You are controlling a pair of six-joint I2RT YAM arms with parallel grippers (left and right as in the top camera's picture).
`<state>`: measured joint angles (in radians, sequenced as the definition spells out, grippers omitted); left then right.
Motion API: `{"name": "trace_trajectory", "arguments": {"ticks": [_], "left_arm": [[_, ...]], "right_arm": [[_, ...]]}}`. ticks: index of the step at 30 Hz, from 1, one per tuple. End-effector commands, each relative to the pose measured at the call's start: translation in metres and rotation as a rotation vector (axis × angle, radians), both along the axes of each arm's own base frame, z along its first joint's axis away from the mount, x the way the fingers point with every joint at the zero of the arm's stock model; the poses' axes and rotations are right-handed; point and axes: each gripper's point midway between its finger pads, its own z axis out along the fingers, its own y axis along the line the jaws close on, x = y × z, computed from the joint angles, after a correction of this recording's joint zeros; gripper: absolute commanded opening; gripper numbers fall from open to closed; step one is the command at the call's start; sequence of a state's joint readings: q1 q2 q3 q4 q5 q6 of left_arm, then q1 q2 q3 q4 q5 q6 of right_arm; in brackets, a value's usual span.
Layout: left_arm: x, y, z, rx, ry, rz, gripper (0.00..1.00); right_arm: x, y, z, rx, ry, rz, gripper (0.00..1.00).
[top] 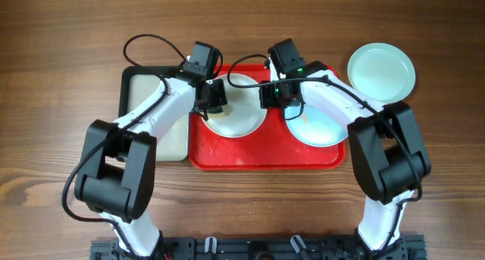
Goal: Clean dirty plates on tray and stack at the side
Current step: 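Scrub the white plate with the left gripper's sponge while the right gripper holds it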
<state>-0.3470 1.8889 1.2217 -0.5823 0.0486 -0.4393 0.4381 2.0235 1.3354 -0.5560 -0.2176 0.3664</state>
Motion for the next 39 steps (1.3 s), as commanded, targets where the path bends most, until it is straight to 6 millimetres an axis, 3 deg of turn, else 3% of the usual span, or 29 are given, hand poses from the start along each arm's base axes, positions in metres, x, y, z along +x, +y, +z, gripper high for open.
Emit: {"name": "trace_trajectory", "arguments": {"ticks": [1, 5, 8, 12, 16, 19, 20, 22, 25, 35, 37, 39], "left_arm": [[-0.008, 0.004, -0.023, 0.041, 0.047, -0.010, 0.04], [-0.023, -0.008, -0.054, -0.007, 0.153, -0.031, 0.04], [-0.034, -0.030, -0.055, -0.120, 0.208, -0.071, 0.04], [-0.024, -0.074, -0.022, -0.400, 0.197, -0.153, 0.04], [0.007, -0.082, 0.036, -0.447, 0.053, -0.180, 0.04], [0.018, -0.066, 0.076, -0.359, -0.065, -0.148, 0.04], [0.016, -0.049, 0.086, -0.274, -0.092, -0.111, 0.04], [0.008, -0.025, 0.089, -0.158, -0.088, -0.061, 0.04], [-0.010, -0.003, 0.071, -0.036, -0.012, -0.025, 0.04], [-0.027, 0.011, -0.031, 0.067, 0.088, 0.041, 0.04], [-0.034, -0.008, -0.048, 0.009, 0.136, 0.004, 0.04], [-0.043, -0.047, -0.051, -0.128, 0.168, -0.072, 0.04]], "right_arm": [[-0.006, 0.009, -0.006, 0.032, 0.024, 0.034, 0.04], [-0.008, 0.013, -0.004, 0.054, 0.028, 0.054, 0.04], [-0.008, 0.014, -0.004, 0.058, 0.028, 0.055, 0.04], [-0.008, 0.014, -0.004, 0.058, 0.028, 0.055, 0.04], [-0.008, 0.014, -0.004, 0.058, 0.028, 0.055, 0.04], [-0.008, 0.014, -0.004, 0.058, 0.028, 0.054, 0.04], [-0.008, 0.014, -0.004, 0.058, 0.028, 0.055, 0.04], [-0.008, 0.014, -0.004, 0.058, 0.028, 0.054, 0.04], [-0.008, 0.014, -0.004, 0.058, 0.028, 0.054, 0.04], [-0.008, 0.014, -0.004, 0.058, 0.028, 0.054, 0.04], [-0.008, 0.014, -0.004, 0.059, 0.028, 0.054, 0.04], [-0.008, 0.015, -0.004, 0.062, 0.029, 0.055, 0.04]]}}
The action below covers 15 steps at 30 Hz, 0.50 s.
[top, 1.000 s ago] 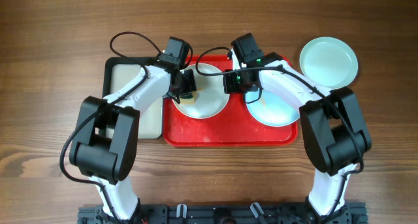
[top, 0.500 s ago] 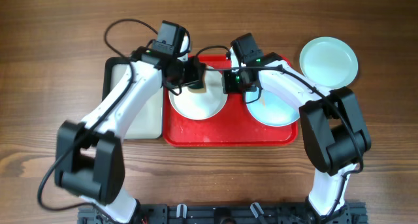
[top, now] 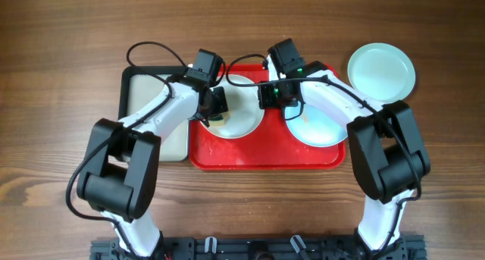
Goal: Clean dirty plates on tray and stack at the side
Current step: 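Scrub the white plate with the left gripper's sponge while the right gripper holds it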
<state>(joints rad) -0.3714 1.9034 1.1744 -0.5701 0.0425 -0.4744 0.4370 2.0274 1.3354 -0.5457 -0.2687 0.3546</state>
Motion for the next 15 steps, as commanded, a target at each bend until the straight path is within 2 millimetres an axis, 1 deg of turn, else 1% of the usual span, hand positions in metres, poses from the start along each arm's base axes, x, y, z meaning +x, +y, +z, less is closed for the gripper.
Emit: {"name": "trace_trajectory", "arguments": {"ticks": [1, 3, 4, 5, 7, 8, 9, 10, 12, 13, 14, 15], "left_arm": [[-0.027, -0.053, -0.030, -0.175, 0.118, -0.098, 0.04], [-0.031, -0.087, -0.022, -0.271, 0.097, -0.172, 0.04], [-0.031, -0.095, -0.020, -0.299, 0.090, -0.190, 0.04], [-0.029, -0.099, -0.015, -0.315, 0.077, -0.200, 0.04], [-0.022, -0.097, -0.003, -0.318, 0.051, -0.203, 0.04], [-0.013, -0.092, 0.013, -0.316, 0.017, -0.188, 0.04], [-0.003, -0.082, 0.031, -0.292, -0.031, -0.162, 0.04], [0.006, -0.067, 0.052, -0.246, -0.087, -0.130, 0.04], [0.014, -0.037, 0.079, -0.152, -0.160, -0.091, 0.04], [0.014, -0.018, 0.092, -0.102, -0.189, -0.071, 0.04], [0.009, 0.011, 0.106, -0.036, -0.199, -0.026, 0.04], [0.003, 0.035, 0.111, 0.014, -0.183, -0.002, 0.04]], "right_arm": [[-0.006, 0.007, -0.005, 0.017, 0.018, 0.029, 0.04], [-0.006, 0.007, -0.005, 0.017, 0.018, 0.029, 0.04], [-0.006, 0.007, -0.005, 0.017, 0.018, 0.030, 0.04], [-0.006, 0.007, -0.005, 0.017, 0.018, 0.030, 0.04], [-0.006, 0.007, -0.005, 0.017, 0.018, 0.029, 0.04], [-0.006, 0.007, -0.005, 0.017, 0.018, 0.029, 0.04], [-0.006, 0.007, -0.005, 0.017, 0.018, 0.030, 0.04], [-0.006, 0.007, -0.005, 0.017, 0.019, 0.029, 0.04], [-0.006, 0.007, -0.005, 0.017, 0.018, 0.029, 0.04], [-0.006, 0.007, -0.005, 0.017, 0.018, 0.029, 0.04], [-0.006, 0.007, -0.005, 0.017, 0.018, 0.029, 0.04], [-0.006, 0.007, -0.005, 0.017, 0.018, 0.029, 0.04]]}}
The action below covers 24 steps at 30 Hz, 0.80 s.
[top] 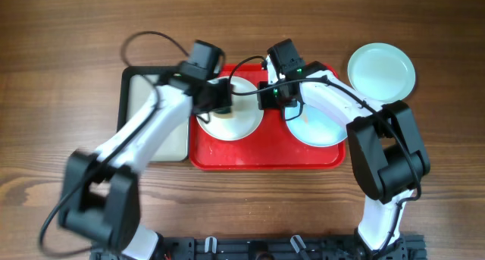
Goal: Clean dirty plates on tray and stack at the side
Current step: 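Scrub the white plate with the left gripper's sponge while the right gripper holds it, then return the sponge to the water tray with the left gripper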
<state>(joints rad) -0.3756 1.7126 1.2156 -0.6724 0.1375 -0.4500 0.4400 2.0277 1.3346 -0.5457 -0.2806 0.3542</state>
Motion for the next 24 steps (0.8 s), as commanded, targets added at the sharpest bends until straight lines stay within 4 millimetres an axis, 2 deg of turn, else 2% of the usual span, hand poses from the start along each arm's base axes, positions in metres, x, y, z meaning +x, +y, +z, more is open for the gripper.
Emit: {"name": "trace_trajectory", "arguments": {"ticks": [1, 3, 5, 11, 15, 19, 20, 22, 24], "left_arm": [[0.004, 0.067, 0.033, 0.165, -0.072, 0.082, 0.04], [-0.007, 0.103, 0.023, 0.224, 0.001, 0.083, 0.04], [-0.014, 0.127, 0.011, 0.253, 0.044, 0.080, 0.04], [-0.026, 0.179, -0.037, 0.273, 0.080, 0.157, 0.04], [-0.032, 0.186, -0.062, 0.300, 0.044, 0.090, 0.04], [-0.033, 0.186, -0.067, 0.305, 0.036, 0.074, 0.04], [-0.032, 0.186, -0.067, 0.305, 0.030, 0.075, 0.04], [-0.032, 0.186, -0.067, 0.305, 0.029, 0.075, 0.04], [-0.032, 0.186, -0.067, 0.305, 0.029, 0.075, 0.04]], "right_arm": [[-0.004, 0.004, -0.005, 0.007, 0.013, 0.022, 0.04], [-0.004, 0.004, -0.005, 0.007, 0.012, 0.022, 0.04], [-0.004, 0.004, -0.005, 0.007, 0.013, 0.022, 0.04], [-0.004, 0.004, -0.005, 0.007, 0.012, 0.022, 0.04], [-0.004, 0.004, -0.005, 0.007, 0.012, 0.022, 0.04], [-0.004, 0.004, -0.005, 0.007, 0.012, 0.022, 0.06], [-0.004, 0.004, -0.005, 0.007, 0.011, 0.022, 0.16], [-0.004, 0.004, -0.005, 0.007, 0.011, 0.022, 0.27], [-0.004, 0.004, -0.005, 0.006, 0.012, 0.022, 0.30]]}}
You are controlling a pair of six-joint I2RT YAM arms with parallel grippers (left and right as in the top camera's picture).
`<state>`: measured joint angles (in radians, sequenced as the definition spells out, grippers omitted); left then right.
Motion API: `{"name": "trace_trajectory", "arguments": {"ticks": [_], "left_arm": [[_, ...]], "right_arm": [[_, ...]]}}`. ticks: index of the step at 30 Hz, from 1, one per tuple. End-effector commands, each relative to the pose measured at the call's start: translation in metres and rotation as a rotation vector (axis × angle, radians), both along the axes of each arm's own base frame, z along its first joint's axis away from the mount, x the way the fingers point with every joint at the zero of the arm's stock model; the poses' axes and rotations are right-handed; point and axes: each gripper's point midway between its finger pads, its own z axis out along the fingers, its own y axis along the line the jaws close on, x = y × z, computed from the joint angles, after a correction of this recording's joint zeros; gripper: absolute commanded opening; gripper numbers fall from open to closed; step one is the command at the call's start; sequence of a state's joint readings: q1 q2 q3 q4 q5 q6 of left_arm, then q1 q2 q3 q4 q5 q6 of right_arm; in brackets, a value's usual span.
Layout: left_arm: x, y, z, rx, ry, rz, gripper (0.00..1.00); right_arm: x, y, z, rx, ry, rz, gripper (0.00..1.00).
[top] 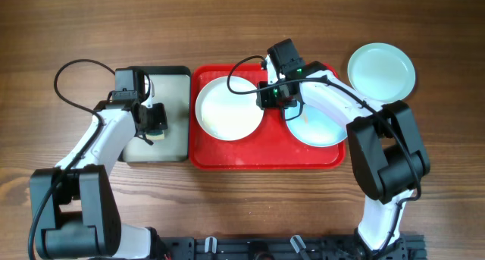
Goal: Clean dirty plates on tray and stack at the side
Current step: 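Return the sponge to the water tray with the left gripper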
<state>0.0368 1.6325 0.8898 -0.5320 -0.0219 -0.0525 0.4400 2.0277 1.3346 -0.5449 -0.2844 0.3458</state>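
A white plate (227,112) lies on the left half of the red tray (265,161). My right gripper (267,94) sits at the plate's right rim and looks shut on it. A second pale plate (322,127) lies on the tray's right half, partly under the right arm. My left gripper (155,122) hangs over the grey side tray (176,135), shut on a small yellow-green sponge (154,131). One pale green plate (381,70) rests on the table at the far right.
The grey side tray with its dark rim stands against the red tray's left edge. Both arms' cables loop above their wrists. Bare wooden table surrounds the trays, and the robot's base rail runs along the bottom edge.
My left arm has gone from the white plate's left side to over the grey side tray, taking the sponge with it. The right gripper and the plates have stayed put.
At first my left gripper pressed the sponge on the white plate's left part while the right gripper held its right rim. Over the following moments the sponge shifted slightly on the plate. Now the sponge is over the grey tray and the plate lies uncovered.
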Motion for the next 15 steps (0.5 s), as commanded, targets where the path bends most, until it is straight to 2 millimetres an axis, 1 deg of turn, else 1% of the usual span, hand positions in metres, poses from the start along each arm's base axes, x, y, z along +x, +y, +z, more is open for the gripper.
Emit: {"name": "trace_trajectory", "arguments": {"ticks": [1, 5, 8, 12, 15], "left_arm": [[0.000, 0.003, -0.001, 0.013, 0.000, -0.015, 0.04], [0.003, 0.003, 0.000, 0.012, -0.012, -0.013, 0.04], [0.008, 0.003, 0.002, 0.004, -0.035, 0.011, 0.05], [0.012, 0.001, 0.003, -0.008, -0.054, 0.018, 0.05], [0.013, 0.001, 0.003, -0.008, -0.058, 0.018, 0.05]], "right_arm": [[-0.004, 0.003, -0.005, 0.003, 0.015, 0.012, 0.30], [-0.004, 0.002, -0.006, -0.003, 0.017, 0.009, 0.30], [-0.004, 0.002, -0.007, -0.005, 0.018, 0.008, 0.24], [-0.005, 0.001, -0.012, -0.009, 0.029, 0.007, 0.22], [-0.004, 0.002, -0.013, -0.006, 0.032, -0.008, 0.17]]}}
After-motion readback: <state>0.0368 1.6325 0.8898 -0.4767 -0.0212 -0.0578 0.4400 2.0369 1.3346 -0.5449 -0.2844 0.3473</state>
